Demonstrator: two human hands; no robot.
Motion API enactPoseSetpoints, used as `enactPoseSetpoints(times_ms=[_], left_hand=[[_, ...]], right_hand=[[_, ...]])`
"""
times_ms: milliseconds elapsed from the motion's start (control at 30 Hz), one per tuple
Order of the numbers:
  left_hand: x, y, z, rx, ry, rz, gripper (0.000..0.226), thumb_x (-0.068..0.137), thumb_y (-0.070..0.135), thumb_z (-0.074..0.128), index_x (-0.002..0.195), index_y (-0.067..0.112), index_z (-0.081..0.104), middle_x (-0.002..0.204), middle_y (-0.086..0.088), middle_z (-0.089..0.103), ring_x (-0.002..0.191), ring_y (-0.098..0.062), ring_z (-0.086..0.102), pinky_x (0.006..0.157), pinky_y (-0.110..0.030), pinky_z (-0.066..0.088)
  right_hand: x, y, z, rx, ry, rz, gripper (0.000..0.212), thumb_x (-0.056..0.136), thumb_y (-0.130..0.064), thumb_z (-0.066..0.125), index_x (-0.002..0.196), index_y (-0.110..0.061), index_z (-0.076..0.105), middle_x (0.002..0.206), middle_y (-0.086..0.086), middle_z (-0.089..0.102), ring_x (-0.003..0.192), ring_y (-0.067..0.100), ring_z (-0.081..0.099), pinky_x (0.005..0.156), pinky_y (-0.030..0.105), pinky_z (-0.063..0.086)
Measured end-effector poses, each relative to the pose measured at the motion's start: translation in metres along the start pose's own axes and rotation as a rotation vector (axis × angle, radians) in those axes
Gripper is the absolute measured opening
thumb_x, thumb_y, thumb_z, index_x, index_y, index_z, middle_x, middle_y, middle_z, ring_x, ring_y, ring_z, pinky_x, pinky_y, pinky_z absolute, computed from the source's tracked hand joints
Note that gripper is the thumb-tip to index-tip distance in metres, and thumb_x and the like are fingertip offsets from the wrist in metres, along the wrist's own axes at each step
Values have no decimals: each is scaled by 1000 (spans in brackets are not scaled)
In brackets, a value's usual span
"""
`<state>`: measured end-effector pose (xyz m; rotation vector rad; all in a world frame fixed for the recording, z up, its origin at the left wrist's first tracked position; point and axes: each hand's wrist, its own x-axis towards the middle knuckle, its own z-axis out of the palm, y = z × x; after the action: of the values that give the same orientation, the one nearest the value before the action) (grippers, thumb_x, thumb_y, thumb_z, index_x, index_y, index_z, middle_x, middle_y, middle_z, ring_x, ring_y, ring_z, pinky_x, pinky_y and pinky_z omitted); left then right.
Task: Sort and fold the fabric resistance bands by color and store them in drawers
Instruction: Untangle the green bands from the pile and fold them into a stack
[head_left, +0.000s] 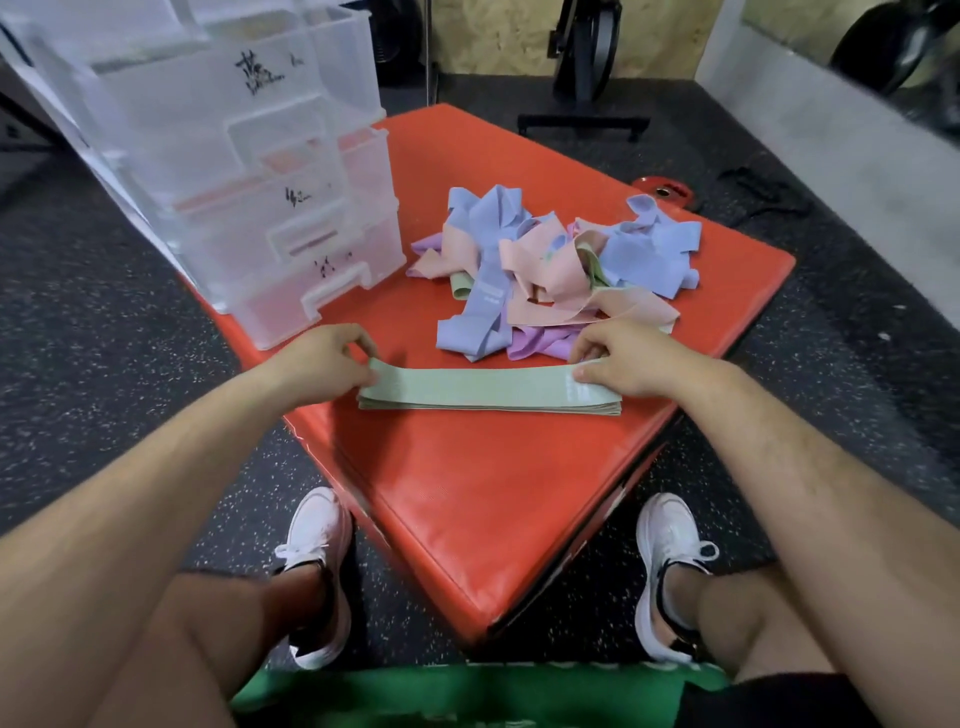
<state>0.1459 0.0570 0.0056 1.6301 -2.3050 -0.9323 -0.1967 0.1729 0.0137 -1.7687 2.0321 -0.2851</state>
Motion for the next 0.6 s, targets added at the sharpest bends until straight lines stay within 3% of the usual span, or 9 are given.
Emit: enactPoseSetpoints(times_ms=[133,233,300,367,467,600], left_hand=[[2,-2,7,166,43,47,19,76,21,72,95,20,67,85,-2,64,82,-24,62,65,-30,44],[5,-4,13,341,101,144,46,74,57,62,111,29,66,103,-2,56,105,-27,54,88,-34,45],[4,1,18,437,29,235,63,75,73,60,127,39,57,122,2,52,119,-26,46,102,-42,38],[3,6,24,480,-73,333,73,74,73,64,138,42,48,136,9,47,130,-21,40,106,-44,30],[8,6,30,511,-139,413,75,76,66,68,143,43,42,141,13,45,134,-16,38,105,-43,29],[13,6,30,410,-177,464,67,80,54,73,140,35,50,135,9,51,127,-14,46,104,-39,38]], right_hand=[[4,-1,5,-95,-16,-17,8,84,-23,75,90,-24,70,97,-5,69,93,16,65,84,33,52],[3,-2,3,-224,13,-37,17,84,-28,74,100,-20,72,107,-1,63,104,20,58,92,37,49],[-1,-5,1,-295,-13,-58,30,83,-32,73,111,-24,71,113,-1,62,111,21,55,95,37,46],[-5,-9,3,-329,-82,-85,44,80,-37,75,122,-27,66,120,-4,61,116,19,53,97,33,44],[-9,-10,7,-336,-143,-91,69,72,-46,81,135,-33,56,136,-11,56,125,16,51,102,30,42],[-11,-8,11,-384,-136,-81,73,72,-50,81,138,-36,52,138,-10,56,124,17,53,101,34,44]])
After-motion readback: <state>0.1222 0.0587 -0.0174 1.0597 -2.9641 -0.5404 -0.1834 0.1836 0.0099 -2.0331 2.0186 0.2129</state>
